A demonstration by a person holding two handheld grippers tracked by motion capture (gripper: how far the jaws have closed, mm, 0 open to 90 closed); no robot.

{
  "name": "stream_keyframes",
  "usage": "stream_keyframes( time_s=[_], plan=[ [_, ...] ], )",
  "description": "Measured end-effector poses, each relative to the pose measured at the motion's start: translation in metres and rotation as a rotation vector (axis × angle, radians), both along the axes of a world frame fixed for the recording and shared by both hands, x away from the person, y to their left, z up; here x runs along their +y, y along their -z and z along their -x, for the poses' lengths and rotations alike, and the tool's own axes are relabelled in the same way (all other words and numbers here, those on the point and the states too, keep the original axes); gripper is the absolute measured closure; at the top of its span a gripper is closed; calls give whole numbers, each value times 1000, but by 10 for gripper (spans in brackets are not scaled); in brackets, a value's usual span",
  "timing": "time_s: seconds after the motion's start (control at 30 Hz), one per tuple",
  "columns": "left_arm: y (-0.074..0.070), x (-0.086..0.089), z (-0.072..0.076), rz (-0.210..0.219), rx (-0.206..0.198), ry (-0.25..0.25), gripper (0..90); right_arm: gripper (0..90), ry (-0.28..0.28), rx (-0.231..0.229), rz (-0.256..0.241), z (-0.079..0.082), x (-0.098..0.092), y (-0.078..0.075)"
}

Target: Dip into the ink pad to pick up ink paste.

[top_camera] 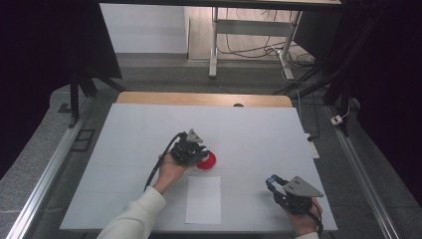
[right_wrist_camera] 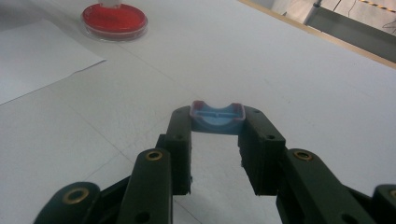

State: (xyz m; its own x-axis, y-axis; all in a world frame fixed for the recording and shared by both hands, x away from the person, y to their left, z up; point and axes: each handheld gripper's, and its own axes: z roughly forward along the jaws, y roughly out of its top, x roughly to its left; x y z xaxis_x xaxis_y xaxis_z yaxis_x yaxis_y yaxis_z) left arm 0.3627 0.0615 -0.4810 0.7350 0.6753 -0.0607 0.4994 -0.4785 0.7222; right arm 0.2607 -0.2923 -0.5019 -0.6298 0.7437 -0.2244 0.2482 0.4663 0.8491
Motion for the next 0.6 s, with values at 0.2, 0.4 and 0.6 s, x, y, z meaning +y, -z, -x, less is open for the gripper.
stream_keyframes(
  time_s=[0.2,0.4,0.6],
  plan=[
    [3,-4,-1,8,5,8,757,651,1,1,0,0,0,0],
    [5,-6,-1,-1,10,9,757,651,2,2,2,0,-1,0],
    [8,-7,-2,-26,10,9,757,651,7,2,6,0,0,0]
  ],
)
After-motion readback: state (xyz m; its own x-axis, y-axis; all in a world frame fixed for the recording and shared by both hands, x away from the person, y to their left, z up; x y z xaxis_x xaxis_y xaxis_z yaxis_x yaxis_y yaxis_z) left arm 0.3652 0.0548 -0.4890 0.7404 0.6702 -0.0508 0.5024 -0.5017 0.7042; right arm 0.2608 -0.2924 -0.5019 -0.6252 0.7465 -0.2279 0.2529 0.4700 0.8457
